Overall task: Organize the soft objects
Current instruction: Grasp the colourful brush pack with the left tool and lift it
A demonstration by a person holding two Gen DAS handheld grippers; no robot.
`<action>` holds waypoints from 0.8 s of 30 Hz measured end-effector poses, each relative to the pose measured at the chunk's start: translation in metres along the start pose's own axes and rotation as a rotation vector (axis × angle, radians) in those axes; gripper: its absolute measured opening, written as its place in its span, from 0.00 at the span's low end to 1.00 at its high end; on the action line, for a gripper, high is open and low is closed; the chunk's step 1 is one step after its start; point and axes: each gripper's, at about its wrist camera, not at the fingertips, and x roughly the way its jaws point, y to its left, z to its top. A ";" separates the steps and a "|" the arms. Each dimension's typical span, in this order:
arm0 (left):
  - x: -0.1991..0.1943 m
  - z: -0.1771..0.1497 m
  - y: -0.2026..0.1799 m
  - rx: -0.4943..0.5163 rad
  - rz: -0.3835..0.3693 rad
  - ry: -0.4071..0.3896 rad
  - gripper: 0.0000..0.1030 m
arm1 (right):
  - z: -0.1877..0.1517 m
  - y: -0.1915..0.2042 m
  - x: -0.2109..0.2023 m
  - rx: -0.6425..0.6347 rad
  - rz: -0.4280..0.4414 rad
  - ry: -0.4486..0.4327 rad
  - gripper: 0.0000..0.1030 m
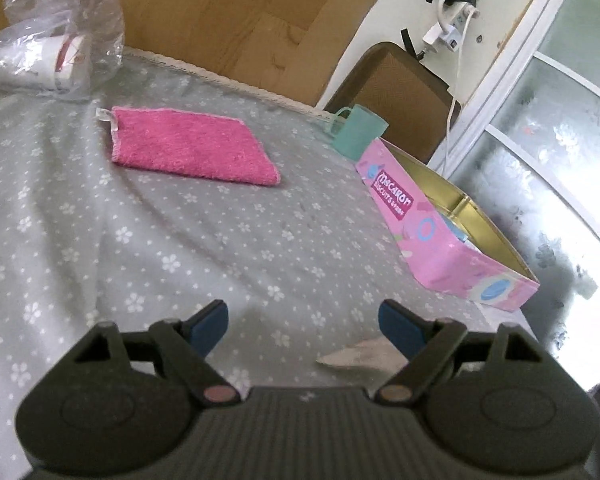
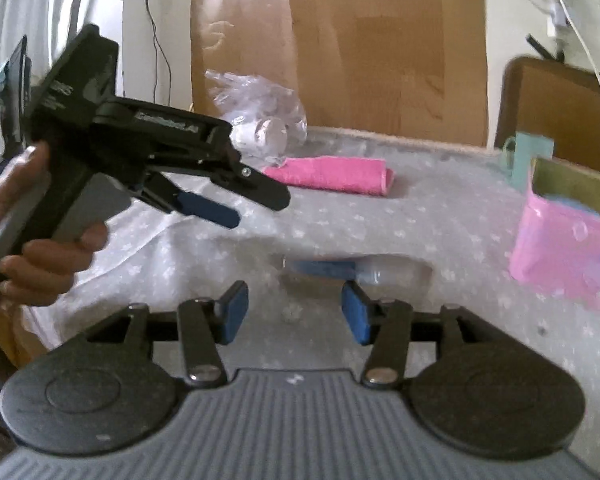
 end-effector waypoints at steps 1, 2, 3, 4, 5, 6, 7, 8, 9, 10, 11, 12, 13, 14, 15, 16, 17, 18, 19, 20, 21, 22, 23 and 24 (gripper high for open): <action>-0.001 0.001 0.001 -0.003 -0.004 0.000 0.83 | 0.002 0.003 0.004 -0.013 -0.006 -0.005 0.53; -0.002 0.002 0.002 -0.002 -0.002 -0.002 0.83 | 0.004 0.005 0.006 -0.031 -0.020 -0.009 0.54; -0.003 0.003 0.001 -0.002 0.001 -0.007 0.83 | 0.009 0.009 0.012 -0.060 -0.033 -0.008 0.58; -0.004 0.006 0.002 -0.004 0.008 -0.017 0.83 | 0.012 0.012 0.014 -0.088 -0.045 -0.010 0.61; -0.006 0.009 0.004 -0.013 0.017 -0.031 0.83 | 0.018 0.017 0.021 -0.113 -0.052 -0.013 0.65; -0.007 0.010 0.006 -0.023 0.021 -0.038 0.83 | 0.025 0.019 0.029 -0.125 -0.041 -0.013 0.66; -0.009 0.013 0.008 -0.033 0.023 -0.044 0.83 | 0.031 0.022 0.037 -0.137 -0.016 -0.010 0.66; -0.011 0.015 0.010 -0.037 0.028 -0.048 0.83 | 0.034 0.022 0.043 -0.146 -0.010 -0.005 0.66; -0.013 0.015 0.011 -0.033 0.037 -0.049 0.83 | 0.037 0.019 0.048 -0.145 -0.026 0.007 0.65; -0.013 0.016 0.012 -0.023 0.045 -0.045 0.83 | 0.038 0.015 0.053 -0.129 -0.048 0.022 0.66; -0.012 0.016 0.012 -0.016 0.051 -0.034 0.83 | 0.039 0.009 0.052 -0.102 -0.052 0.021 0.66; -0.008 0.017 0.012 -0.012 0.053 -0.016 0.83 | 0.039 0.001 0.048 -0.069 -0.041 0.006 0.68; -0.003 0.018 0.011 -0.009 0.049 -0.002 0.83 | 0.038 -0.005 0.044 -0.039 -0.037 -0.002 0.70; 0.004 0.019 0.010 -0.004 0.046 0.016 0.83 | 0.037 -0.011 0.040 -0.012 -0.049 -0.003 0.75; 0.011 0.019 0.008 0.002 0.050 0.033 0.83 | 0.037 -0.017 0.040 0.003 -0.069 0.000 0.81; 0.019 0.021 0.006 0.013 0.057 0.043 0.83 | 0.038 -0.019 0.041 0.013 -0.089 0.005 0.84; 0.028 0.025 0.003 0.037 0.065 0.044 0.84 | 0.038 -0.025 0.044 0.025 -0.102 0.015 0.89; 0.036 0.030 -0.001 0.067 0.077 0.045 0.86 | 0.039 -0.029 0.050 0.040 -0.107 0.037 0.89; 0.043 0.034 -0.004 0.097 0.092 0.049 0.88 | 0.040 -0.034 0.056 0.053 -0.089 0.074 0.89; 0.052 0.040 -0.008 0.137 0.110 0.055 0.92 | 0.038 -0.036 0.060 0.059 -0.069 0.106 0.89; 0.058 0.044 -0.009 0.160 0.109 0.063 0.93 | 0.037 -0.038 0.065 0.067 -0.071 0.135 0.89; 0.066 0.048 -0.010 0.179 0.087 0.090 0.92 | 0.038 -0.039 0.071 0.078 -0.090 0.176 0.89; 0.076 0.051 -0.011 0.187 0.036 0.146 0.88 | 0.037 -0.039 0.073 0.091 -0.098 0.205 0.89; 0.081 0.050 -0.013 0.204 0.009 0.164 0.91 | 0.036 -0.038 0.072 0.105 -0.086 0.205 0.88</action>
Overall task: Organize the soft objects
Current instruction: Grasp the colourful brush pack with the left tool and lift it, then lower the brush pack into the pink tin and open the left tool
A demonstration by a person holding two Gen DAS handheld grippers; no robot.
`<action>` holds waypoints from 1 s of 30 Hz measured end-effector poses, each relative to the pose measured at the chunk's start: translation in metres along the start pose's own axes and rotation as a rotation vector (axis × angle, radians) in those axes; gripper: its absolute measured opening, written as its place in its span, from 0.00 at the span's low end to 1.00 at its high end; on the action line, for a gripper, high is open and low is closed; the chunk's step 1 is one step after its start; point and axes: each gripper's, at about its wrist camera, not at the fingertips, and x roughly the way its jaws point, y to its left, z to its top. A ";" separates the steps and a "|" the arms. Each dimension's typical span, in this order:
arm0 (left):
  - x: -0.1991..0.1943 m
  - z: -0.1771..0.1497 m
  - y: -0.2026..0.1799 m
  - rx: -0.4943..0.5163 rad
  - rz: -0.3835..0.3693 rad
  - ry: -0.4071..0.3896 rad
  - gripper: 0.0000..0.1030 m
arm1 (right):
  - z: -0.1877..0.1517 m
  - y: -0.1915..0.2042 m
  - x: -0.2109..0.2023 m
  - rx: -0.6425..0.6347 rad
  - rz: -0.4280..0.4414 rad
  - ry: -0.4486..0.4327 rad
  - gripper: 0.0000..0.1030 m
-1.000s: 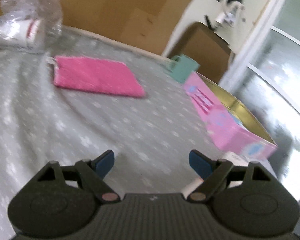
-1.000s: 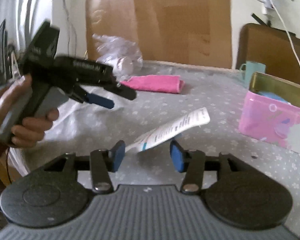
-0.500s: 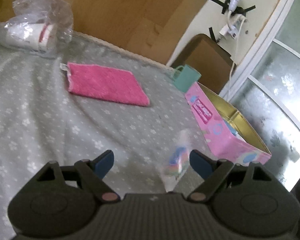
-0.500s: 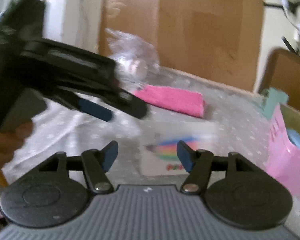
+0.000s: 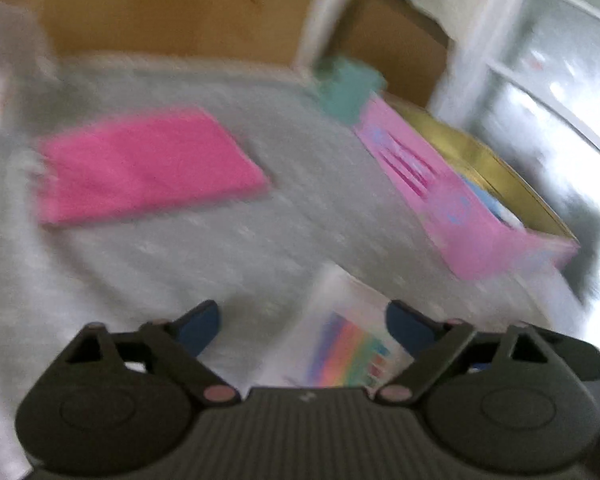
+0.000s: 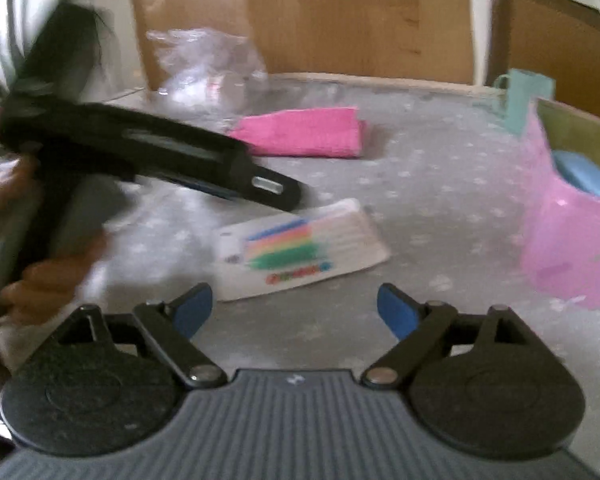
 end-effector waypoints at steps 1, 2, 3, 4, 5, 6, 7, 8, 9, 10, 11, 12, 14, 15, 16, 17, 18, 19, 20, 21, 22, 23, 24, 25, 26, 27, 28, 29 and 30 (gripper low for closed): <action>0.003 0.000 -0.005 0.032 -0.001 0.010 0.91 | -0.001 0.002 -0.002 0.006 0.032 -0.007 0.89; 0.005 -0.002 -0.012 0.064 0.010 0.014 0.91 | -0.002 0.006 -0.001 0.003 0.047 0.002 0.90; 0.005 -0.004 -0.016 0.073 0.000 0.018 0.90 | -0.004 0.012 0.003 -0.010 0.043 0.013 0.89; 0.004 -0.007 -0.019 0.066 -0.035 0.022 0.90 | -0.008 0.018 0.004 -0.036 0.020 0.003 0.89; 0.001 -0.010 -0.021 0.041 -0.072 0.020 0.89 | -0.010 0.026 0.009 -0.079 -0.012 -0.005 0.90; -0.002 -0.013 -0.021 0.001 -0.100 0.020 0.79 | -0.010 0.032 0.011 -0.105 -0.026 -0.020 0.90; -0.002 -0.015 -0.018 -0.052 -0.144 0.032 0.74 | -0.008 0.033 0.014 -0.097 -0.013 -0.020 0.89; -0.004 -0.018 -0.015 -0.102 -0.166 0.023 0.73 | -0.006 0.032 0.016 -0.092 -0.025 -0.024 0.88; -0.004 -0.020 -0.013 -0.131 -0.173 0.017 0.73 | -0.005 0.033 0.016 -0.114 -0.032 -0.030 0.83; -0.006 -0.023 -0.013 -0.141 -0.173 0.011 0.73 | -0.006 0.035 0.016 -0.132 -0.041 -0.036 0.79; -0.008 -0.025 -0.013 -0.143 -0.177 0.011 0.69 | -0.006 0.036 0.015 -0.137 -0.050 -0.044 0.71; -0.008 -0.024 -0.012 -0.149 -0.188 0.018 0.67 | -0.007 0.035 0.014 -0.127 -0.058 -0.051 0.65; -0.006 -0.020 -0.009 -0.172 -0.208 0.038 0.63 | -0.008 0.027 0.010 -0.097 -0.069 -0.064 0.64; -0.006 -0.018 -0.006 -0.184 -0.197 0.039 0.63 | -0.009 0.023 0.007 -0.082 -0.063 -0.066 0.64; -0.007 -0.017 -0.004 -0.187 -0.174 0.033 0.64 | -0.011 0.020 0.006 -0.071 -0.057 -0.067 0.64; -0.008 -0.015 -0.003 -0.187 -0.141 0.020 0.68 | -0.013 0.017 0.003 -0.070 -0.063 -0.067 0.64; -0.008 -0.013 -0.002 -0.189 -0.121 0.014 0.69 | -0.015 0.016 0.000 -0.075 -0.078 -0.068 0.64; -0.009 -0.013 -0.002 -0.192 -0.119 0.016 0.69 | -0.017 0.015 -0.002 -0.081 -0.092 -0.071 0.64; -0.007 -0.012 -0.005 -0.187 -0.118 0.019 0.69 | -0.019 0.014 -0.005 -0.083 -0.099 -0.074 0.63; -0.004 -0.011 -0.010 -0.173 -0.113 0.022 0.69 | -0.020 0.011 -0.006 -0.079 -0.095 -0.072 0.54; -0.002 -0.011 -0.015 -0.155 -0.114 0.025 0.68 | -0.020 0.008 -0.005 -0.069 -0.082 -0.069 0.53; 0.001 -0.012 -0.022 -0.141 -0.126 0.034 0.63 | -0.021 0.007 -0.006 -0.069 -0.064 -0.071 0.48; 0.002 -0.013 -0.027 -0.134 -0.111 0.029 0.63 | -0.020 0.008 -0.005 -0.089 -0.057 -0.077 0.44; 0.001 -0.014 -0.031 -0.121 -0.097 0.021 0.63 | -0.016 0.009 -0.002 -0.108 -0.059 -0.087 0.42; 0.000 -0.015 -0.033 -0.121 -0.103 0.017 0.60 | -0.016 0.011 -0.004 -0.118 -0.064 -0.104 0.41; -0.002 -0.015 -0.034 -0.131 -0.115 0.011 0.57 | -0.017 0.012 -0.007 -0.116 -0.066 -0.118 0.41; -0.005 -0.015 -0.036 -0.141 -0.131 0.001 0.57 | -0.016 0.008 -0.007 -0.101 -0.066 -0.128 0.41; -0.009 -0.014 -0.040 -0.145 -0.149 -0.017 0.57 | -0.018 0.004 -0.010 -0.080 -0.065 -0.143 0.41; -0.014 -0.012 -0.045 -0.138 -0.155 -0.033 0.57 | -0.019 0.001 -0.013 -0.064 -0.066 -0.157 0.41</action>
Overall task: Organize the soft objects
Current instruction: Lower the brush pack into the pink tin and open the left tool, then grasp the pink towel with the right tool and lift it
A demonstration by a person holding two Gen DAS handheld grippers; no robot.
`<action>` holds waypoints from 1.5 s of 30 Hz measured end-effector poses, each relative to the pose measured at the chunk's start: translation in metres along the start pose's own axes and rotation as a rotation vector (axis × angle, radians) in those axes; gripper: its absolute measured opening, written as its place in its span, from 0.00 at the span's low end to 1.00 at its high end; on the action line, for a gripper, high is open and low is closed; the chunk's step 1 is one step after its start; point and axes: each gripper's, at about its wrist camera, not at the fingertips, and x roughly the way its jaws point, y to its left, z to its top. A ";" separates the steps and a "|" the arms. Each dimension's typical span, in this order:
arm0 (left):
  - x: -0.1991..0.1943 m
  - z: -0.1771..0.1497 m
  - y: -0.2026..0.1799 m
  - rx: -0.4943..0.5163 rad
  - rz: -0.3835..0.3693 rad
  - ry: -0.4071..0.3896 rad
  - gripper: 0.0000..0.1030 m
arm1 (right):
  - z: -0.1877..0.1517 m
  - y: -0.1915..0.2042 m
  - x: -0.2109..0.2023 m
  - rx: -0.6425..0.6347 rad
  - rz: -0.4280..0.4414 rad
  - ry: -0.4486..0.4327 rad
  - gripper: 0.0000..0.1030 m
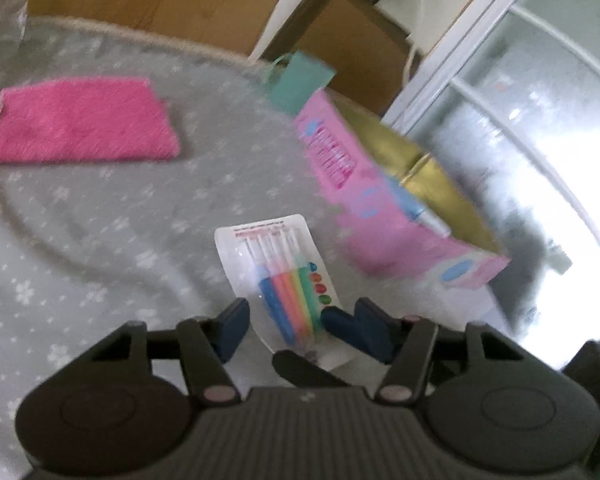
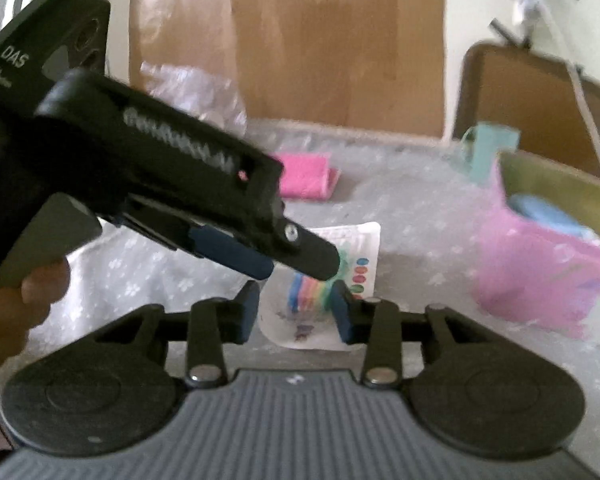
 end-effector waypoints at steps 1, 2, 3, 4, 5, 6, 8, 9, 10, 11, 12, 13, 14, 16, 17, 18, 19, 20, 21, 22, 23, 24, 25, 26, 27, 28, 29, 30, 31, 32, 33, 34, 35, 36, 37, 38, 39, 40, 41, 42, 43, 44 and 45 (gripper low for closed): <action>-0.003 0.003 -0.010 0.022 -0.018 -0.017 0.57 | -0.001 -0.002 -0.005 0.005 -0.009 -0.023 0.41; -0.006 0.007 -0.020 0.041 -0.047 -0.024 0.57 | -0.002 -0.001 -0.011 -0.006 -0.027 -0.057 0.41; -0.007 0.012 -0.030 0.060 -0.066 -0.028 0.57 | -0.001 0.001 -0.017 -0.025 -0.049 -0.089 0.42; -0.007 0.016 -0.043 0.092 -0.061 -0.038 0.57 | 0.000 0.001 -0.023 -0.045 -0.068 -0.121 0.42; -0.006 0.023 -0.059 0.144 -0.050 -0.054 0.57 | 0.003 0.001 -0.028 -0.061 -0.086 -0.156 0.42; -0.004 0.028 -0.071 0.180 -0.054 -0.061 0.57 | 0.006 0.002 -0.034 -0.080 -0.113 -0.189 0.42; 0.007 0.042 -0.093 0.219 -0.079 -0.057 0.57 | 0.013 -0.003 -0.042 -0.117 -0.184 -0.245 0.42; 0.014 0.049 -0.102 0.229 -0.093 -0.055 0.57 | 0.016 -0.009 -0.046 -0.120 -0.217 -0.267 0.42; 0.023 0.055 -0.113 0.244 -0.106 -0.055 0.57 | 0.019 -0.018 -0.049 -0.113 -0.247 -0.284 0.42; 0.034 0.062 -0.124 0.264 -0.112 -0.057 0.58 | 0.020 -0.030 -0.054 -0.106 -0.276 -0.297 0.42; 0.045 0.067 -0.134 0.278 -0.112 -0.058 0.58 | 0.022 -0.040 -0.055 -0.098 -0.308 -0.305 0.43; 0.060 0.071 -0.143 0.288 -0.113 -0.056 0.58 | 0.024 -0.052 -0.056 -0.084 -0.343 -0.311 0.43; 0.078 0.076 -0.153 0.295 -0.113 -0.049 0.60 | 0.026 -0.066 -0.056 -0.067 -0.380 -0.312 0.44; 0.108 0.082 -0.164 0.296 -0.100 -0.033 0.61 | 0.028 -0.095 -0.052 -0.032 -0.451 -0.299 0.47; 0.126 0.085 -0.170 0.292 -0.087 -0.021 0.61 | 0.028 -0.110 -0.049 -0.017 -0.486 -0.279 0.51; 0.143 0.086 -0.174 0.294 -0.072 -0.009 0.61 | 0.028 -0.123 -0.046 -0.005 -0.518 -0.260 0.53; 0.154 0.086 -0.176 0.297 -0.052 -0.001 0.61 | 0.026 -0.137 -0.042 0.009 -0.556 -0.250 0.54; 0.163 0.085 -0.179 0.301 -0.019 0.001 0.61 | 0.025 -0.151 -0.037 0.024 -0.603 -0.231 0.54; 0.167 0.084 -0.180 0.301 -0.001 -0.006 0.61 | 0.024 -0.164 -0.031 0.040 -0.636 -0.195 0.54; 0.166 0.083 -0.178 0.297 -0.009 -0.015 0.61 | 0.022 -0.175 -0.030 0.065 -0.649 -0.168 0.54; 0.160 0.081 -0.175 0.296 -0.032 -0.029 0.61 | 0.021 -0.183 -0.034 0.104 -0.650 -0.169 0.54; 0.152 0.079 -0.172 0.306 -0.040 -0.052 0.62 | 0.018 -0.186 -0.043 0.140 -0.637 -0.195 0.54; 0.141 0.078 -0.167 0.318 -0.035 -0.076 0.63 | 0.014 -0.186 -0.052 0.159 -0.624 -0.218 0.54; 0.129 0.077 -0.161 0.330 -0.023 -0.110 0.64 | 0.013 -0.184 -0.057 0.162 -0.619 -0.230 0.54; 0.115 0.075 -0.153 0.332 -0.014 -0.142 0.67 | 0.012 -0.180 -0.062 0.163 -0.610 -0.245 0.54; 0.099 0.073 -0.141 0.326 -0.005 -0.170 0.68 | 0.012 -0.176 -0.066 0.172 -0.585 -0.265 0.54; 0.080 0.070 -0.123 0.313 0.015 -0.197 0.69 | 0.014 -0.171 -0.071 0.185 -0.548 -0.289 0.54; 0.066 0.068 -0.108 0.301 0.043 -0.217 0.69 | 0.016 -0.165 -0.074 0.195 -0.506 -0.312 0.54; 0.049 0.062 -0.089 0.285 0.095 -0.240 0.69 | 0.020 -0.158 -0.078 0.196 -0.456 -0.332 0.54; 0.031 0.055 -0.065 0.263 0.175 -0.263 0.70 | 0.025 -0.150 -0.077 0.182 -0.399 -0.345 0.54; 0.017 0.048 -0.045 0.240 0.260 -0.275 0.70 | 0.032 -0.141 -0.074 0.169 -0.337 -0.349 0.54; 0.005 0.040 -0.024 0.214 0.348 -0.279 0.70 | 0.038 -0.133 -0.069 0.168 -0.265 -0.342 0.55; -0.007 0.033 -0.006 0.189 0.418 -0.278 0.70 | 0.045 -0.127 -0.060 0.177 -0.168 -0.324 0.56; -0.018 0.026 0.012 0.160 0.486 -0.274 0.70 | 0.053 -0.123 -0.049 0.188 -0.070 -0.294 0.57; -0.028 0.019 0.028 0.124 0.555 -0.271 0.70 | 0.060 -0.114 -0.035 0.194 0.024 -0.253 0.58; -0.039 0.010 0.045 0.083 0.612 -0.275 0.70 | 0.069 -0.104 -0.017 0.197 0.107 -0.200 0.64; -0.046 0.004 0.055 0.055 0.636 -0.282 0.70 | 0.077 -0.092 0.001 0.194 0.164 -0.156 0.72; -0.052 -0.002 0.064 0.023 0.660 -0.293 0.70 | 0.084 -0.081 0.017 0.179 0.200 -0.129 0.75; -0.057 -0.008 0.072 -0.006 0.677 -0.304 0.70 | 0.094 -0.075 0.038 0.154 0.224 -0.099 0.79; -0.060 -0.013 0.077 -0.024 0.679 -0.314 0.70 | 0.102 -0.064 0.057 0.132 0.219 -0.074 0.79; -0.057 -0.017 0.080 -0.040 0.676 -0.322 0.71 | 0.109 -0.057 0.075 0.118 0.200 -0.045 0.79; -0.054 -0.022 0.086 -0.068 0.665 -0.311 0.69 | 0.115 -0.054 0.096 0.109 0.181 -0.012 0.79; -0.054 -0.020 0.088 -0.074 0.651 -0.296 0.68 | 0.119 -0.051 0.113 0.103 0.160 0.016 0.76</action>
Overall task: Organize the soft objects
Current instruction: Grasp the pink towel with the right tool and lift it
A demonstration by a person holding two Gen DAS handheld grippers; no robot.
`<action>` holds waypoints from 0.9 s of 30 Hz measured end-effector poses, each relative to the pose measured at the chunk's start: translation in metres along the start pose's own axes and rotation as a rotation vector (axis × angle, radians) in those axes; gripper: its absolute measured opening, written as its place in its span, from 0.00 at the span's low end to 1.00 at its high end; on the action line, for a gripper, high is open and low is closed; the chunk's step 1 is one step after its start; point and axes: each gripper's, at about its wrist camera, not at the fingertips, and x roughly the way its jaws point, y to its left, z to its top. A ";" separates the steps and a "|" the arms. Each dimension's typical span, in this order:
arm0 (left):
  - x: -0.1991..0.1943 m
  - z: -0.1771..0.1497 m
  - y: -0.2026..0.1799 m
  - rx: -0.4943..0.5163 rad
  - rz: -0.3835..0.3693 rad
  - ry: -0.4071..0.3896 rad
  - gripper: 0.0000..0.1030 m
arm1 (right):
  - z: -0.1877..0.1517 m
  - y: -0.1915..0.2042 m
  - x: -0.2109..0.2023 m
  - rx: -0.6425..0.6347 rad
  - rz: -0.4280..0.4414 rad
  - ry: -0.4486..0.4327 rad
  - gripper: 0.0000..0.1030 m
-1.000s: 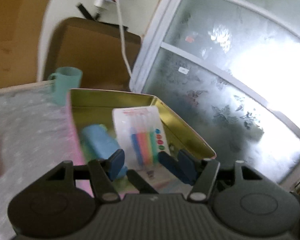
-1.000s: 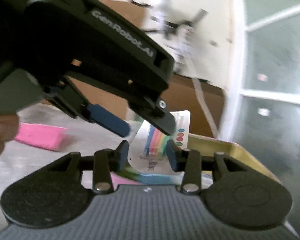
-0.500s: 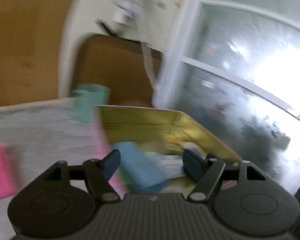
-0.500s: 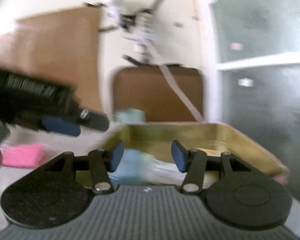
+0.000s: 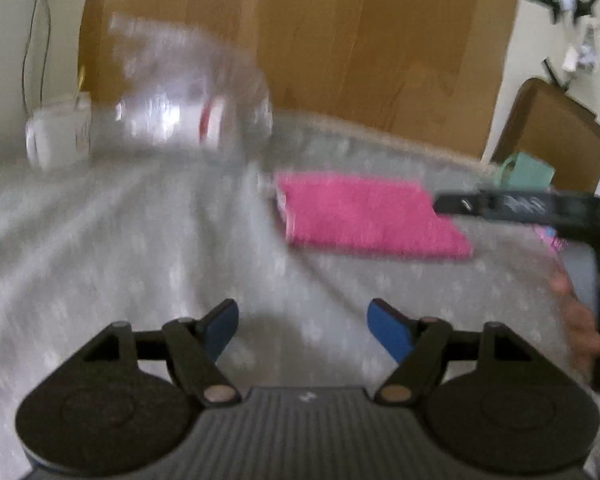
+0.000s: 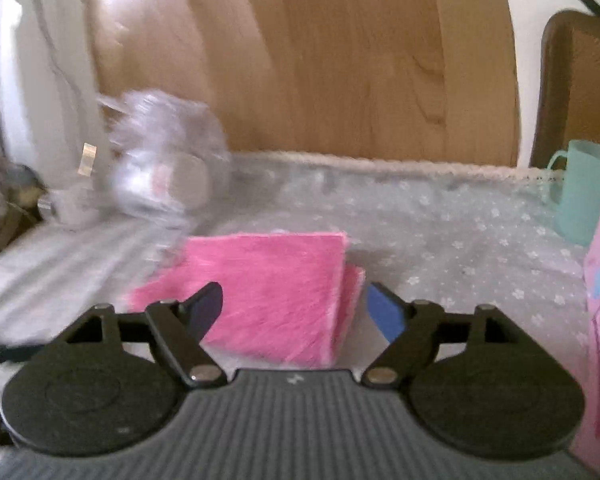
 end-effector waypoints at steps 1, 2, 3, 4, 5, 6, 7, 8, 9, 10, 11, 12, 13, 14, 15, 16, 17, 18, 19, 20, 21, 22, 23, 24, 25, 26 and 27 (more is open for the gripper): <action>-0.001 0.001 0.000 -0.002 -0.004 -0.020 0.71 | 0.000 0.001 0.011 -0.003 -0.031 0.016 0.67; -0.001 0.002 0.000 -0.002 -0.014 -0.022 0.71 | -0.002 -0.001 0.022 -0.009 -0.050 0.034 0.25; -0.002 0.003 0.000 -0.007 -0.030 -0.016 0.71 | -0.003 -0.004 0.033 -0.024 -0.047 0.067 0.08; -0.001 0.003 0.001 -0.015 -0.044 -0.012 0.71 | -0.006 -0.011 0.043 -0.032 -0.038 0.104 0.08; -0.002 0.004 0.004 -0.026 -0.057 -0.016 0.71 | -0.009 -0.012 0.047 -0.026 -0.024 0.137 0.07; -0.003 0.005 0.008 -0.040 -0.077 -0.019 0.71 | -0.011 -0.015 0.043 -0.002 -0.002 0.128 0.07; -0.003 0.004 0.013 -0.053 -0.097 -0.020 0.71 | -0.014 -0.011 0.029 -0.001 0.008 0.107 0.07; -0.004 0.004 0.015 -0.063 -0.115 -0.020 0.71 | -0.017 -0.005 0.009 -0.020 0.026 0.076 0.07; -0.002 0.005 0.017 -0.071 -0.131 -0.020 0.71 | -0.023 0.002 -0.011 -0.038 0.048 0.051 0.08; -0.003 0.005 0.018 -0.076 -0.146 -0.021 0.71 | -0.028 0.009 -0.027 -0.046 0.076 0.037 0.08; -0.003 0.005 0.019 -0.078 -0.159 -0.022 0.71 | -0.037 0.013 -0.049 -0.047 0.107 0.025 0.08; -0.005 0.004 0.020 -0.077 -0.174 -0.020 0.71 | -0.046 0.016 -0.073 -0.046 0.132 0.016 0.09; -0.005 0.004 0.020 -0.075 -0.189 -0.015 0.71 | -0.055 0.019 -0.093 -0.051 0.146 0.007 0.11; -0.006 0.003 0.018 -0.072 -0.199 -0.004 0.71 | -0.066 0.022 -0.113 -0.060 0.149 0.003 0.15; -0.008 0.002 0.015 -0.066 -0.203 0.004 0.71 | -0.079 0.023 -0.132 -0.069 0.152 0.010 0.33; -0.010 0.001 0.012 -0.064 -0.212 0.014 0.71 | -0.087 0.023 -0.142 -0.076 0.156 0.025 0.47; -0.012 -0.001 0.008 -0.066 -0.229 0.027 0.72 | -0.100 0.023 -0.155 -0.093 0.152 0.047 0.70; -0.014 -0.003 0.003 -0.069 -0.248 0.041 0.73 | -0.107 0.023 -0.164 -0.111 0.126 0.058 0.77; -0.016 -0.004 -0.004 -0.071 -0.270 0.058 0.74 | -0.113 0.025 -0.168 -0.127 0.082 0.053 0.77; -0.019 -0.005 -0.012 -0.070 -0.294 0.080 0.77 | -0.118 0.025 -0.173 -0.143 0.040 0.039 0.79; -0.021 -0.006 -0.022 -0.067 -0.320 0.102 0.79 | -0.121 0.024 -0.178 -0.159 0.023 0.032 0.82; -0.022 -0.006 -0.030 -0.065 -0.338 0.117 0.81 | -0.121 0.022 -0.182 -0.166 0.017 0.029 0.84; -0.024 -0.005 -0.041 -0.060 -0.361 0.140 0.84 | -0.119 0.019 -0.184 -0.163 0.009 0.019 0.87; -0.023 -0.004 -0.048 -0.056 -0.372 0.161 0.84 | -0.115 0.016 -0.183 -0.158 0.002 0.007 0.89; -0.022 -0.004 -0.057 -0.050 -0.378 0.188 0.84 | -0.112 0.013 -0.177 -0.150 0.001 0.004 0.90; -0.019 -0.003 -0.065 -0.046 -0.378 0.213 0.84 | -0.108 0.011 -0.172 -0.153 0.018 0.002 0.92; -0.017 -0.003 -0.071 -0.048 -0.377 0.233 0.84 | -0.105 0.010 -0.164 -0.159 0.040 0.011 0.93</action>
